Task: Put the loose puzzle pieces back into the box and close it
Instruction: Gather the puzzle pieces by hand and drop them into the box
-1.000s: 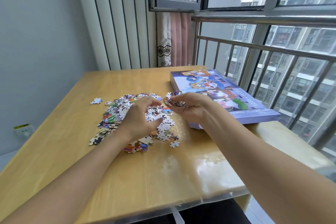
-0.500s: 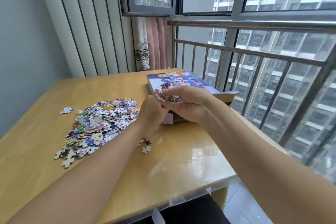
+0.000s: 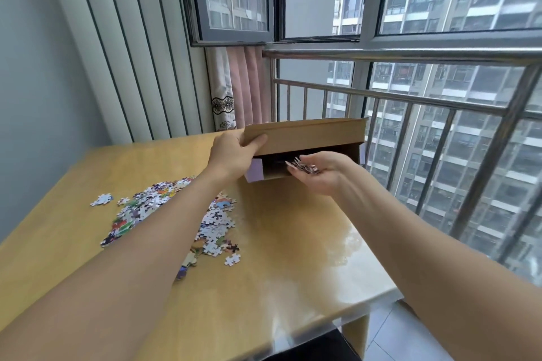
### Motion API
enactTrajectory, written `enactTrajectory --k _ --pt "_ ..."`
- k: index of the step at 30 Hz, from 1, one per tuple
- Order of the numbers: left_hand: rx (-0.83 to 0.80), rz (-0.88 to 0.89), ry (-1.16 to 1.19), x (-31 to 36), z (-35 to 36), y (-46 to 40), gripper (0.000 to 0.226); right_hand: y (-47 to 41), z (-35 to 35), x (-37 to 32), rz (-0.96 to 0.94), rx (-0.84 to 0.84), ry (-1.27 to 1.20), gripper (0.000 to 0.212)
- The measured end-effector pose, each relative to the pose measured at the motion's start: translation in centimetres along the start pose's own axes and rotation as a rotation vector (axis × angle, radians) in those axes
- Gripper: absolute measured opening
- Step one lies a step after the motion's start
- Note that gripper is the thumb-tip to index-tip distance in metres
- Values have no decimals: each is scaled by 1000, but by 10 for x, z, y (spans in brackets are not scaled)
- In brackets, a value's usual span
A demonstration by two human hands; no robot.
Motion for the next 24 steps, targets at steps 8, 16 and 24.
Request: enactTrajectory --k 8,16,24 --pt "-43 -57 61 16 1 -8 10 -6 31 -22 -27 85 -407 44" --pt "-52 -103 128 17 -8 -11 8 -24 37 -31 -164 -88 -87 87" --pt "-12 -114 114 17 -3 -7 10 26 9 -45 -1120 5 1095 27"
Point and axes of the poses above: each hand's wrist, its own y-axis away from the middle knuckle, its own z-axis out of the palm, x = y × z, the point moved 7 cm from there along -y, towards the middle knuckle, and after that the axes turned 15 degrees about x, right-handed, at the moved point
